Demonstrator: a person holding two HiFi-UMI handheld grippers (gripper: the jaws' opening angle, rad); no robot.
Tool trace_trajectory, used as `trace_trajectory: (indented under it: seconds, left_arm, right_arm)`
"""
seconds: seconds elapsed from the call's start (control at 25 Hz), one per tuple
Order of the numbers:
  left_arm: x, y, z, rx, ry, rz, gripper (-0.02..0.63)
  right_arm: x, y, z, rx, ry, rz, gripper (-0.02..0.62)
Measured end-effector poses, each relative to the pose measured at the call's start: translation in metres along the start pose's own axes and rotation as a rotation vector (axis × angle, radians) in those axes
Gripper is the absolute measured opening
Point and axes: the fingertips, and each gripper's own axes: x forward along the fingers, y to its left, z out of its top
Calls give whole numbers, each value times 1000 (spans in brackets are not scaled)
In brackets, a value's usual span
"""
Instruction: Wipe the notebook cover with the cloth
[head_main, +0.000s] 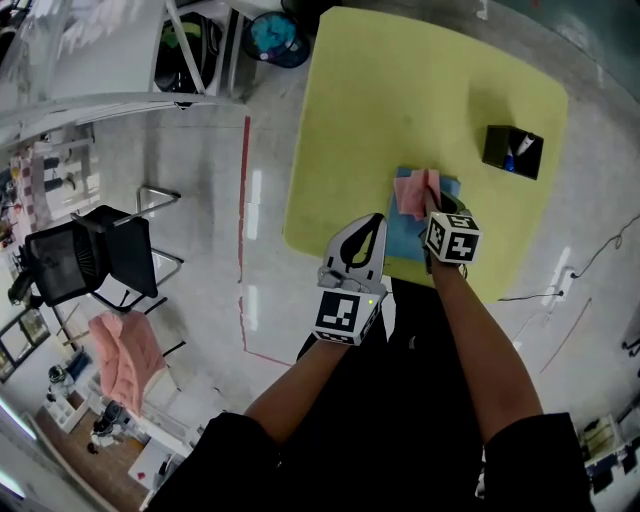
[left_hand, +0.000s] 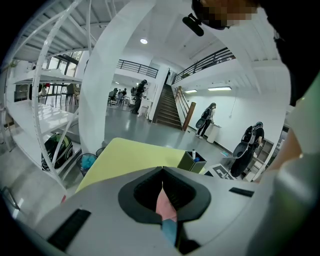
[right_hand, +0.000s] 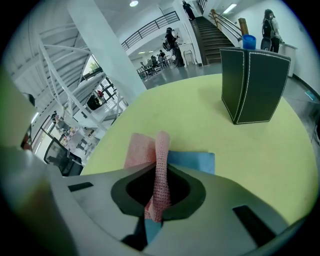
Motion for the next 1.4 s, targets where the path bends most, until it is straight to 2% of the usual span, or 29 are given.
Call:
trace_trajectory:
  seconds: [0.28, 0.4, 0.56, 0.84, 1.04, 1.28, 1.4]
  left_arm:
    - [4, -27, 2, 4, 8, -10, 15]
    - [1, -28, 0, 22, 14, 8, 15]
    - [-3, -35, -4, 7, 12, 35, 15]
    - [-10, -61, 1, 24, -7, 43, 15]
    - [-15, -83, 2, 35, -1, 34, 15]
    - [-17, -112, 12, 60, -15, 7, 15]
    - [-13, -121, 11, 67, -7, -23, 15]
  right_arm:
    - [-9, -18, 5, -15, -3, 10, 37]
    - [-10, -22, 1, -14, -8, 13, 37]
    - [-13, -29, -5, -31, -1, 20, 37]
    - [-24, -48, -4, -75, -11, 13, 37]
    - [-27, -54, -6, -58, -17, 26, 37]
    - [-35, -60, -7, -90, -32, 32, 38]
    - [-40, -67, -11, -49, -39, 8, 38]
